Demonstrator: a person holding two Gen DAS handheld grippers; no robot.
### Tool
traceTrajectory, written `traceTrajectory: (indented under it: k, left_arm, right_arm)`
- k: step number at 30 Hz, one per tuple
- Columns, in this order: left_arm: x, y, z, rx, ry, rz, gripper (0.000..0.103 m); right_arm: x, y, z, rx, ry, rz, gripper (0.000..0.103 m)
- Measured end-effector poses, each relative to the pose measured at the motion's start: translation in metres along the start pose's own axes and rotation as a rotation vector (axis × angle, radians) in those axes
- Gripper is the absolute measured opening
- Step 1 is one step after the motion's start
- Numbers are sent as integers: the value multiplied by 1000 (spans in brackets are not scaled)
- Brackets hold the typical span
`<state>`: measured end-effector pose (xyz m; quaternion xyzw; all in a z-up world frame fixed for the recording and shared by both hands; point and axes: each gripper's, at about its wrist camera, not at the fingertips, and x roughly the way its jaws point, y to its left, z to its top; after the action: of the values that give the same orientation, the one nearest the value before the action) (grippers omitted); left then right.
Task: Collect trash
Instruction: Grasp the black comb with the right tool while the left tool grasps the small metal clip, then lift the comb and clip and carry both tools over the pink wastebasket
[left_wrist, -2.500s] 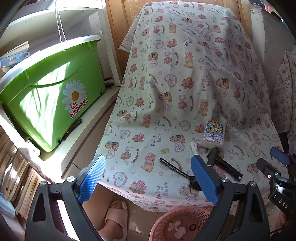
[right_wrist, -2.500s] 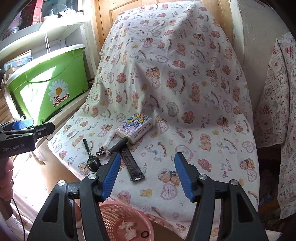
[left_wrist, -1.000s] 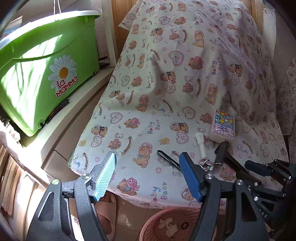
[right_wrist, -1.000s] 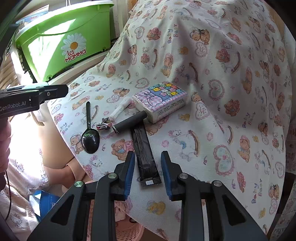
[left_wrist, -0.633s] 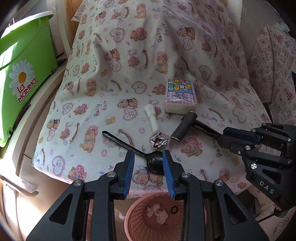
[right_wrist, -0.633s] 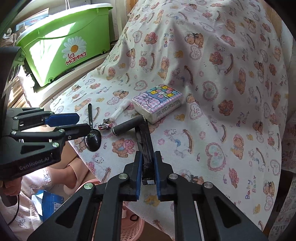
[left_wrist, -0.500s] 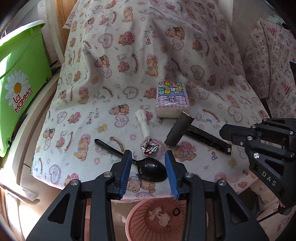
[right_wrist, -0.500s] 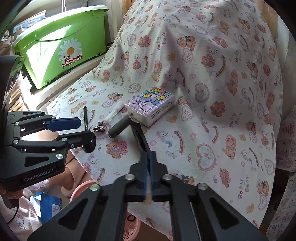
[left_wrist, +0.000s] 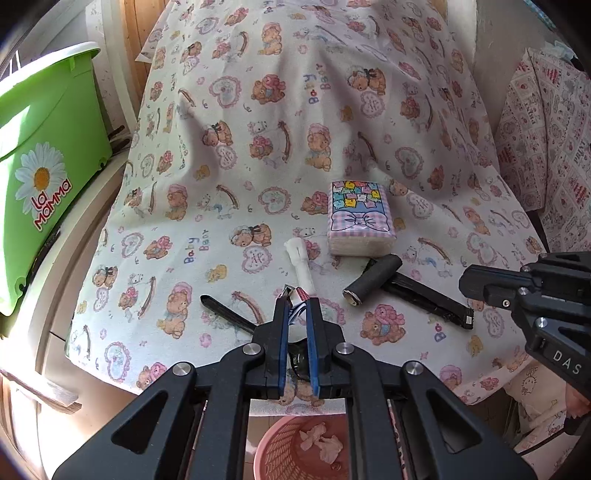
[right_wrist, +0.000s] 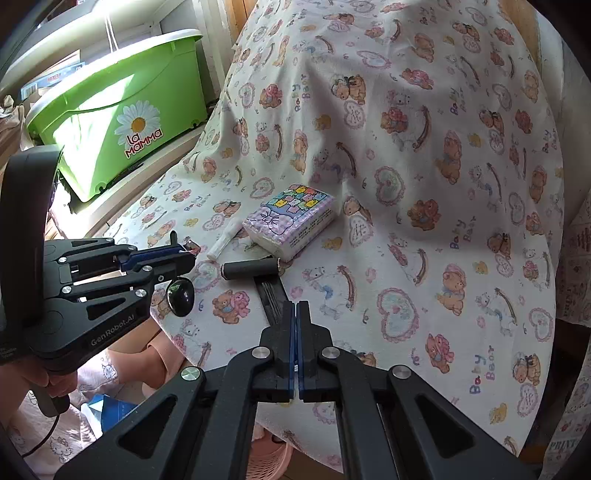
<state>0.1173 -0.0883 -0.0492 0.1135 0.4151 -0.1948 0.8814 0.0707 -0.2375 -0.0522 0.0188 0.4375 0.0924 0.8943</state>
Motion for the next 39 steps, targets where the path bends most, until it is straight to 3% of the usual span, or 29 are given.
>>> traceTrajectory:
  k: [1,3,5,12,15,19,20,26,39]
  left_arm:
    - [-4,4,1,-18,-6,0,8]
    - [-12,14,2,-56,-20,0,8]
    - [-20,22,3,-85,-40,11,8]
    - [-45,39,5,-132,-112,70,8]
    - [-50,39,7,-125,-123,61,8]
    - [-50,37,6,-120,-120,49,8]
    - [-49,38,6,-122,-116,47,8]
    - [-46,39,2,-139,-100,43,8]
    - [-52,41,1,-139,-119,52,8]
  right_arm:
    - [3,3,0,-8,10,1,5]
    - [8,9,-1,-32,25,1,22]
    - [13,14,-2,-56,43,6,28]
    - [31,29,-3,-146,69,-80,28]
    - [35,32,-2,-170,68,-97,28]
    - [40,24,4,-124,86,-57,28]
    - [40,22,5,-124,90,-63,22]
    - [34,18,2,-89,82,-51,12]
    - [-13,-17,7,85,-56,-17,11]
